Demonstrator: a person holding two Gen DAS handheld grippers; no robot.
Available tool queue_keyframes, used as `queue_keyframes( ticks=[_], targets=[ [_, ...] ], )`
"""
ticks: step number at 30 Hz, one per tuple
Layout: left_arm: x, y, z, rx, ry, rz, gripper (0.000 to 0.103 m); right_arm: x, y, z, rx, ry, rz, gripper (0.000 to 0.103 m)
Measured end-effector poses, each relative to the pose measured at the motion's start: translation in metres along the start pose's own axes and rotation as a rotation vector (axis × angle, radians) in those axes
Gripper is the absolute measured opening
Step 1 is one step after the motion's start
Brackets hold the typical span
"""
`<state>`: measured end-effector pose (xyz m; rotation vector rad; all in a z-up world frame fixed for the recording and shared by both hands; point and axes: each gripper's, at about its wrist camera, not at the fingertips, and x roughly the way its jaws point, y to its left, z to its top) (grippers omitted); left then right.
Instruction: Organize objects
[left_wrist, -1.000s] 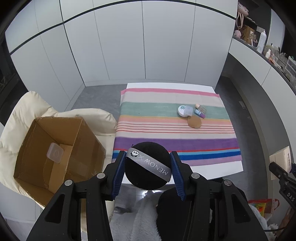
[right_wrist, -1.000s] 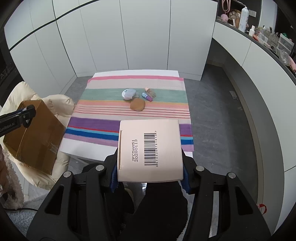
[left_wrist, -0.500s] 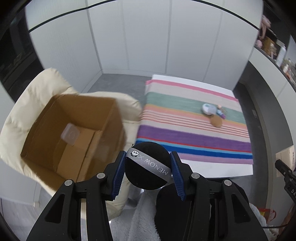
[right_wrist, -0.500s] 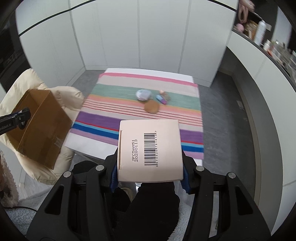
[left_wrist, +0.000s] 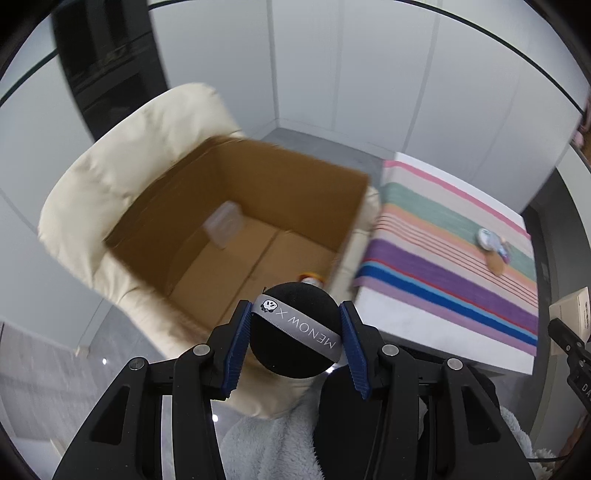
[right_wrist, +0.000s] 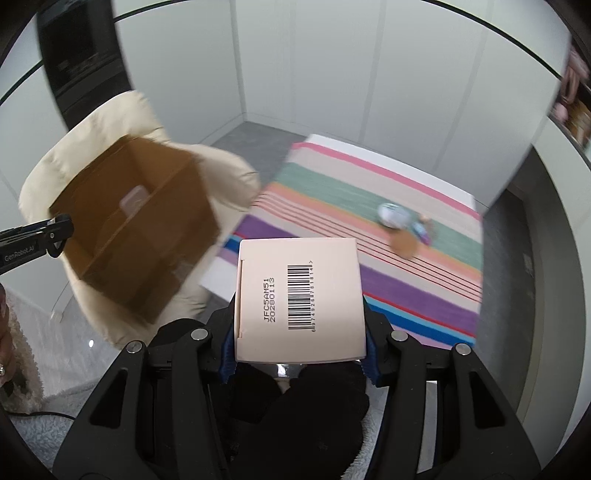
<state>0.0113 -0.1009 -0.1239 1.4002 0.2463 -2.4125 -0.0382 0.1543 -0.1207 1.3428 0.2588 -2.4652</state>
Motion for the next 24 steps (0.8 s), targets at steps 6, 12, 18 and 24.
queue_keyframes(
  ticks=[6, 12, 18, 24],
  targets=[
    [0.000, 0.050, -0.009, -0.086, 0.015, 0.054, 0.049, 0.017, 0.053, 0.007, -0.106, 0.019, 0.060, 0.054],
    [0.005, 0.082, -0.015, -0.142, 0.047, 0.083, 0.049, 0.029, 0.095, 0.012, -0.186, 0.041, 0.117, 0.054],
    [0.017, 0.095, -0.016, -0.169, 0.076, 0.085, 0.049, 0.049, 0.115, 0.019, -0.215, 0.072, 0.144, 0.054],
    [0.031, 0.100, -0.007, -0.179, 0.089, 0.082, 0.049, 0.067, 0.135, 0.034, -0.252, 0.090, 0.163, 0.054]
  ],
)
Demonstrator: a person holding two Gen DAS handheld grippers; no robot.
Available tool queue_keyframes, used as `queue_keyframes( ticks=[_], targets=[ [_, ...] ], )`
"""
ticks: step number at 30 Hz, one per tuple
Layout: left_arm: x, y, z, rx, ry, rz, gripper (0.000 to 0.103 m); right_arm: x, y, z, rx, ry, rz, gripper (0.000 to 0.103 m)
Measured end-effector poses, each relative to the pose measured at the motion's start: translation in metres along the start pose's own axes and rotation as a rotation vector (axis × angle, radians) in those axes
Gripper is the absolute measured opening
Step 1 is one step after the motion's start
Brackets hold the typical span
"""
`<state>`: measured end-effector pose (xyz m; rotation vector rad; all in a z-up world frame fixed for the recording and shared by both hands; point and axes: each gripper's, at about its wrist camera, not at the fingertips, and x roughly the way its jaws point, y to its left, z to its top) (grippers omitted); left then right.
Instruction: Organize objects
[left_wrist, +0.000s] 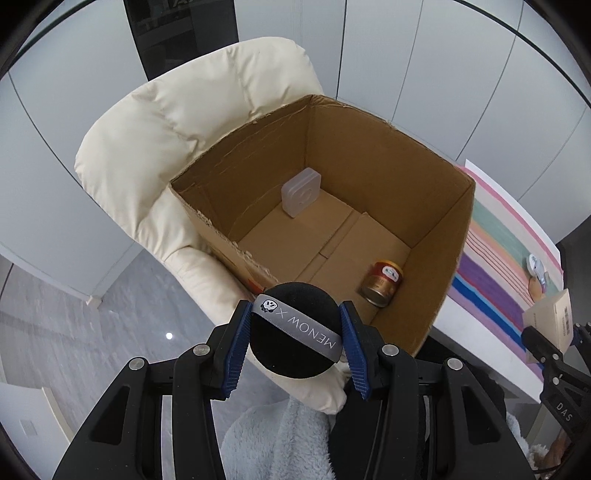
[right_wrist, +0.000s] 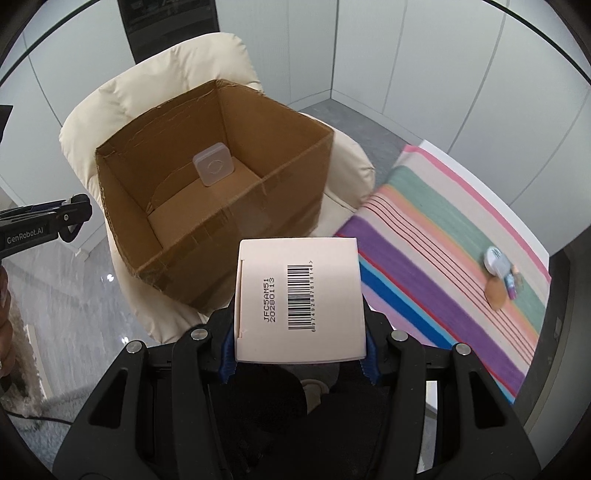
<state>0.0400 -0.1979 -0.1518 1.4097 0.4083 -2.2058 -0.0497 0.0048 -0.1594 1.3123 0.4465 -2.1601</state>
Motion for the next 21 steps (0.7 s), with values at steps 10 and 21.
queue_keyframes(
  ticks=[10, 21],
  targets=[
    [0.029, 0.000, 0.044, -0.004, -0.016, 0.032, 0.049, 0.038, 0.033, 0.060, -0.083, -0.012, 0.046, 0.054],
    [0.068, 0.026, 0.073, -0.082, 0.054, -0.046, 0.072, 0.077, 0.060, 0.111, -0.151, -0.045, 0.081, 0.087]
  ],
)
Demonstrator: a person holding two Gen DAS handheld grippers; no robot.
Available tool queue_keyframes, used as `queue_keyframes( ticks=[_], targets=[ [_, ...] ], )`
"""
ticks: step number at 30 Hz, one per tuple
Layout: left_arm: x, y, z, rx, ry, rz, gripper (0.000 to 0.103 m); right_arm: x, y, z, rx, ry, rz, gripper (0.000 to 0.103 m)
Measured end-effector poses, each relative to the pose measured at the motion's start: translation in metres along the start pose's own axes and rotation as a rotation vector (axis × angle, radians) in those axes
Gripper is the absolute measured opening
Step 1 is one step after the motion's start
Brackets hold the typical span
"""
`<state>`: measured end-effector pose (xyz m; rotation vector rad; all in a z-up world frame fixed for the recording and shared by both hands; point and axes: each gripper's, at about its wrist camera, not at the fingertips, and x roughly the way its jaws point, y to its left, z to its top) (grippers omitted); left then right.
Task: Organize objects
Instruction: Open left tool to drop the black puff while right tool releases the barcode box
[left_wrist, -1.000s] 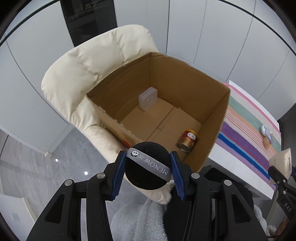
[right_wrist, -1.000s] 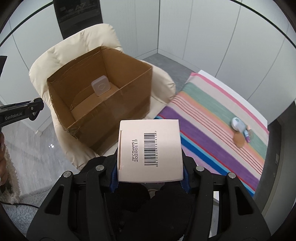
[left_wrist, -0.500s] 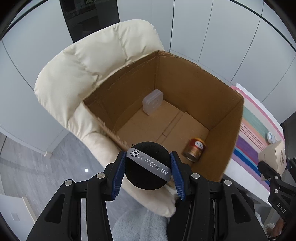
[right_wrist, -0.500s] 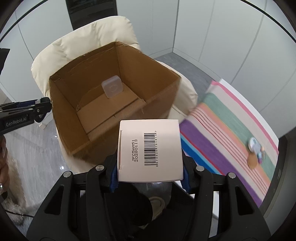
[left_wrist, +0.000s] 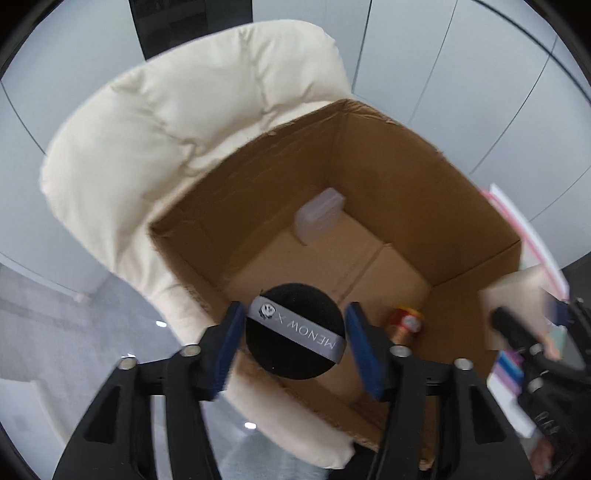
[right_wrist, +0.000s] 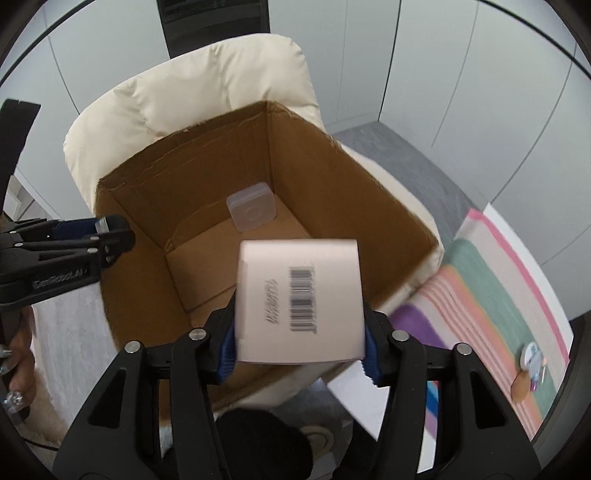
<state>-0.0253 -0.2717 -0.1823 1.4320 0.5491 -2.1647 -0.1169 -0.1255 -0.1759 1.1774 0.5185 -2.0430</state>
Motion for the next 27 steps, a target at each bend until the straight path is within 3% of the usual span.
queue_keyframes(
  ticks=[1, 3, 14, 23, 27],
  targets=[
    [0.001, 0.002, 0.002, -0.008, 0.001, -0.008, 0.083, 0.003, 0.002, 0.002, -0.010, -0.010, -0.012, 0.099],
    [-0.001, 0.005, 0.003, -0.020, -0.013, 0.007, 0.091, 0.004, 0.006, 0.003, -0.025, -0.042, -0.043, 0.103],
    [-0.010, 0.002, 0.001, -0.004, -0.030, -0.001, 0.091, 0.007, -0.012, -0.004, 0.062, -0.036, 0.024, 0.103],
    [-0.022, -0.007, -0.003, 0.019, -0.065, -0.012, 0.091, -0.016, -0.018, -0.013, 0.099, -0.065, -0.002, 0.103],
    [-0.032, -0.018, -0.008, 0.075, -0.103, 0.019, 0.091, -0.031, -0.021, -0.019, 0.108, -0.077, -0.017, 0.103]
  ],
)
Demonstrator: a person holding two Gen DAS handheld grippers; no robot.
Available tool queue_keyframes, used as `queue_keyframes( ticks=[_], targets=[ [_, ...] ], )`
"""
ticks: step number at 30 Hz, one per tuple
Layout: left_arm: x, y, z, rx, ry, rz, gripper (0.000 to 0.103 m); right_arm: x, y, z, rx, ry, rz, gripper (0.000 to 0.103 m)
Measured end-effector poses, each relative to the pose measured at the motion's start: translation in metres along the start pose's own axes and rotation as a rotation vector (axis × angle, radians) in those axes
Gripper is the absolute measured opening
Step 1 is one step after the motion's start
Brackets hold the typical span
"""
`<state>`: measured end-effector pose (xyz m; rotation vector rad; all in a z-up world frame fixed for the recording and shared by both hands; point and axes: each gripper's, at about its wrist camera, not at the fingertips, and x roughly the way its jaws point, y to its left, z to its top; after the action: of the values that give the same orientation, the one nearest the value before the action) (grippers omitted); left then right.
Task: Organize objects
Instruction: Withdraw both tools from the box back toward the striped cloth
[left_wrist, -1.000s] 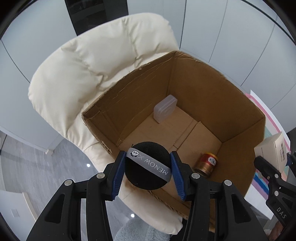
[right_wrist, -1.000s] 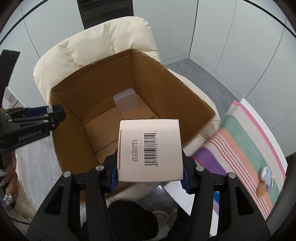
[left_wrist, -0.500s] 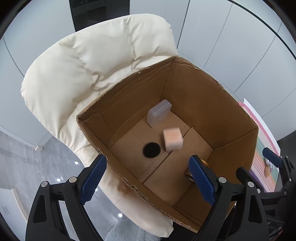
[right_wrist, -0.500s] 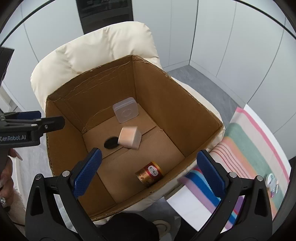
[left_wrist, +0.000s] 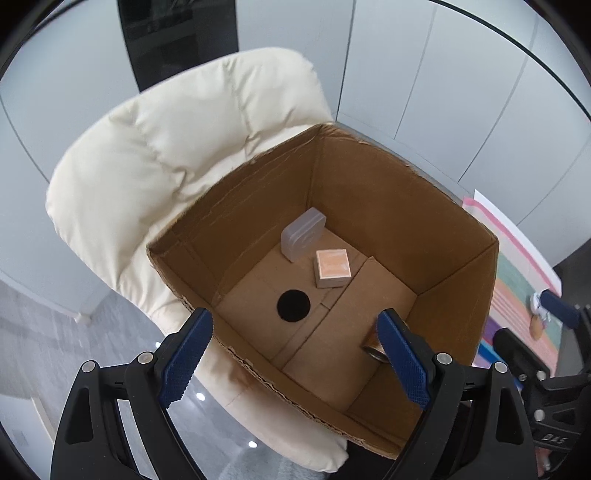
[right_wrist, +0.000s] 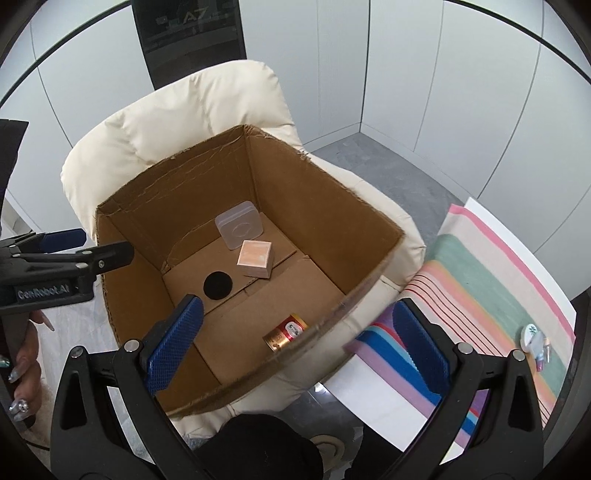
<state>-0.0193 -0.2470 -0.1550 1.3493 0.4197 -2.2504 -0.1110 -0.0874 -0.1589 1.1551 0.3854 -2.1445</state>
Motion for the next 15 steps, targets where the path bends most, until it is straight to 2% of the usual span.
queue_keyframes(
  ticks=[10, 15],
  targets=[
    [-0.037, -0.018, -0.028, 0.047, -0.022, -0.012, 0.091, -0.046, -0.006, -0.024, 0.074, -0.011, -0.002, 0.103],
    [-0.051, -0.021, -0.051, 0.053, -0.035, 0.031, 0.091, -0.066, -0.003, -0.042, 0.073, 0.002, -0.021, 0.103]
  ],
)
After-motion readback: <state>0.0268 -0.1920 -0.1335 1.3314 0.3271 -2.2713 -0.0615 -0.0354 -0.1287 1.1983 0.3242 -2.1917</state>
